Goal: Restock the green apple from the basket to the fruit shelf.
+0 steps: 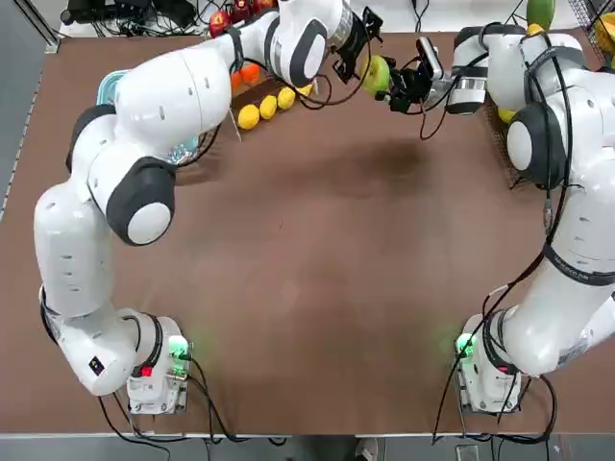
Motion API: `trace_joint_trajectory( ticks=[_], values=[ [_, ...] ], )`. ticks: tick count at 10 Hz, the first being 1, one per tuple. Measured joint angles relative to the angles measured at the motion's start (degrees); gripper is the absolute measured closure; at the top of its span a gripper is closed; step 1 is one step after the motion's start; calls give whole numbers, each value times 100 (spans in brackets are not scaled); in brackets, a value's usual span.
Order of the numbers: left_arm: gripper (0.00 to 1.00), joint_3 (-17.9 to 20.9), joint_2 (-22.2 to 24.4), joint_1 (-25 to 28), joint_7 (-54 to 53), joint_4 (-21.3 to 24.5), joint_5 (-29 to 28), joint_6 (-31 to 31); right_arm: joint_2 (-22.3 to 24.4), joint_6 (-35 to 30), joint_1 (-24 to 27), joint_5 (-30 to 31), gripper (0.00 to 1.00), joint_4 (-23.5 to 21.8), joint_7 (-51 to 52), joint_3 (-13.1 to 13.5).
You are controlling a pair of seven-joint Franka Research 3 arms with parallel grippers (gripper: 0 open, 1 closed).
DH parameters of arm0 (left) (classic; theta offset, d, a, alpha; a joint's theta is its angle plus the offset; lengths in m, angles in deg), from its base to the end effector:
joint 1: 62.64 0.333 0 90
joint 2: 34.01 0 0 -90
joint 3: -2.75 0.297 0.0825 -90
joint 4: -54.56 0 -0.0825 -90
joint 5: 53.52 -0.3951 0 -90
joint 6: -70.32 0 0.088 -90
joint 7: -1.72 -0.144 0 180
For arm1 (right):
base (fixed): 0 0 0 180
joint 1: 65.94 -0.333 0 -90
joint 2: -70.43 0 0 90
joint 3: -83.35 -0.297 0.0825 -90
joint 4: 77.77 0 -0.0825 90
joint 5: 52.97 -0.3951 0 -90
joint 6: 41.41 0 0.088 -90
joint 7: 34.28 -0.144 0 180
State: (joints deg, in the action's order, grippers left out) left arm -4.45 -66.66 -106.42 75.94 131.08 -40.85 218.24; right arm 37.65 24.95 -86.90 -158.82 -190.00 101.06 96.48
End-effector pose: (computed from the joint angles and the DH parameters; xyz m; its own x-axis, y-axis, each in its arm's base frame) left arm 0.5132 -0.5986 0.4322 0.8438 0.5272 -0.1008 0.4581 -0.6095 0.6470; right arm 0.5409 0.2490 0.2567 0.1652 -0.3314 0.9289 0.9678 0.2358 -0.0880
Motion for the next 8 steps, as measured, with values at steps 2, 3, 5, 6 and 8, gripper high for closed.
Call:
trace_joint_trajectory(
  ticks=[2,3,5,6,8],
  values=[
    [0,20,303,151,-16,-101,-2,-778,0,-105,34,1,13,-4,-249,42],
    [0,25,521,337,-137,-119,-3,-1296,1,-144,89,1,13,6,-356,89],
    [0,27,945,913,-583,-109,-3,-2379,13,-225,285,2,13,106,-685,159],
    [0,28,1122,1272,-894,-91,-3,-2872,27,-271,389,3,13,217,-909,221],
    [0,39,1447,2025,-1556,93,-25,-3579,62,-344,628,252,13,538,-1355,406]
  ],
)
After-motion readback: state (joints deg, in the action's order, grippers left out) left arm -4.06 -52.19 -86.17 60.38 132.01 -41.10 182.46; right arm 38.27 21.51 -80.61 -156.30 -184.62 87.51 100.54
